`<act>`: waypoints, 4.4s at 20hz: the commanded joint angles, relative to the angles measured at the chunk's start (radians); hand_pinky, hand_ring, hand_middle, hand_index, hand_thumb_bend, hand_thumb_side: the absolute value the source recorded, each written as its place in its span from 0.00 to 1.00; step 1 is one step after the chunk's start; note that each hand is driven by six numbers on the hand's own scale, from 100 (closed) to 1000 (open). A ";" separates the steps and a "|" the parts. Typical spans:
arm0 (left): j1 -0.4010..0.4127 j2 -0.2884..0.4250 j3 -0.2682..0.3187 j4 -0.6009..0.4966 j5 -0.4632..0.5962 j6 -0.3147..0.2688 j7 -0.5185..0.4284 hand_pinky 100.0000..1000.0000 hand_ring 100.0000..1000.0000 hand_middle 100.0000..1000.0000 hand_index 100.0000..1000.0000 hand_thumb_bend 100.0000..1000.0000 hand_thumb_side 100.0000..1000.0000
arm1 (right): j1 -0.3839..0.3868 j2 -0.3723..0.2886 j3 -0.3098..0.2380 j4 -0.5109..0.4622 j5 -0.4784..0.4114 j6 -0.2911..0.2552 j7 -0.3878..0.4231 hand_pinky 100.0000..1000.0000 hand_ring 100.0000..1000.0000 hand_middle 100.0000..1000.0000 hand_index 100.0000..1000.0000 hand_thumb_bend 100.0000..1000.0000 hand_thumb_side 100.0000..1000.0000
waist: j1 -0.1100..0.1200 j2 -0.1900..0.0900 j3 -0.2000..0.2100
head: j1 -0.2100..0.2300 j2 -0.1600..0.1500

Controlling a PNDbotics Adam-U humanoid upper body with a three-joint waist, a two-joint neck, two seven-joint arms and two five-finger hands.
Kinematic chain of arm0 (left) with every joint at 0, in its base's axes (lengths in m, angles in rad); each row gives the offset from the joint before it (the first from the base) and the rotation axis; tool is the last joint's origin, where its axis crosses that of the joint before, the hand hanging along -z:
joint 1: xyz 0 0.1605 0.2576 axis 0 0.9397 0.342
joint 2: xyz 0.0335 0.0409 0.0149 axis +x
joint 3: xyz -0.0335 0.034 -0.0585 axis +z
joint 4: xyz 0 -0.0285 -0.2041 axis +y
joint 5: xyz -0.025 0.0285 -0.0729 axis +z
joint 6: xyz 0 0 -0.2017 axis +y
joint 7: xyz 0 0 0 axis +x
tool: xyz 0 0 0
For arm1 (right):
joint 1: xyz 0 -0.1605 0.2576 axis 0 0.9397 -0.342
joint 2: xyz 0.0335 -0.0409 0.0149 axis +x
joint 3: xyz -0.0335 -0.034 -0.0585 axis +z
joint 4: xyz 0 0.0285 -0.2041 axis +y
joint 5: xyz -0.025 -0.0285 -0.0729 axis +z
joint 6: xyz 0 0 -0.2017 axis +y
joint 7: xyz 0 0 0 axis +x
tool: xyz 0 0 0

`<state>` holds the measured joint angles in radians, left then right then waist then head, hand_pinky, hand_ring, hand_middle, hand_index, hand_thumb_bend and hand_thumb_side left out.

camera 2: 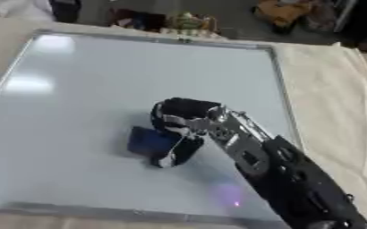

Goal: Wipe the whiteboard clean with a brush.

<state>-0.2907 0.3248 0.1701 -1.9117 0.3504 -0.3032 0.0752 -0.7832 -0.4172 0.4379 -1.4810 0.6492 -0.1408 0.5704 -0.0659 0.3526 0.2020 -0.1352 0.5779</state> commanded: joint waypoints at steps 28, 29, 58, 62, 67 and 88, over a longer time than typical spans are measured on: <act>-0.008 0.018 -0.001 -0.010 -0.002 0.004 -0.004 0.62 0.59 0.51 0.62 0.22 0.97 | -0.062 -0.126 -0.090 0.065 0.055 -0.032 -0.112 0.60 0.73 0.27 0.00 0.17 0.23 | 0.002 -0.018 -0.007 | 0.013 -0.029; -0.008 0.018 -0.001 -0.010 -0.002 0.004 -0.004 0.62 0.59 0.51 0.62 0.22 0.97 | -0.062 -0.127 -0.091 0.067 0.056 -0.033 -0.115 0.60 0.73 0.27 0.00 0.17 0.23 | 0.002 -0.018 -0.007 | 0.013 -0.030; -0.022 0.021 -0.007 -0.010 -0.004 -0.005 -0.011 0.62 0.59 0.51 0.62 0.21 0.97 | -0.140 -0.255 -0.217 0.371 0.241 -0.095 -0.238 0.62 0.76 0.25 0.00 0.08 0.30 | -0.005 0.005 0.032 | -0.058 -0.025; -0.025 0.020 -0.008 -0.011 -0.005 -0.003 -0.012 0.62 0.59 0.51 0.62 0.21 0.97 | -0.147 -0.247 -0.213 0.386 0.256 -0.116 -0.218 0.62 0.76 0.24 0.00 0.09 0.31 | -0.008 0.014 0.035 | -0.065 -0.029; -0.027 0.020 -0.007 -0.012 -0.006 -0.003 -0.010 0.62 0.59 0.51 0.62 0.21 0.97 | -0.145 -0.245 -0.212 0.400 0.269 -0.135 -0.202 0.63 0.76 0.22 0.00 0.11 0.33 | -0.009 0.018 0.035 | -0.058 -0.035; -0.029 0.018 -0.009 -0.013 -0.004 0.000 -0.007 0.62 0.59 0.51 0.62 0.20 0.96 | -0.146 -0.238 -0.208 0.405 0.255 -0.194 -0.116 0.65 0.76 0.22 0.15 0.23 0.36 | -0.007 0.019 0.030 | -0.045 -0.041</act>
<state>-0.3094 0.3250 0.1586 -1.9069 0.3478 -0.3039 0.0664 -0.9246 -0.6399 0.2285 -1.0800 0.9067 -0.3316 0.4427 -0.0792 0.3866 0.2328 -0.1831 0.5505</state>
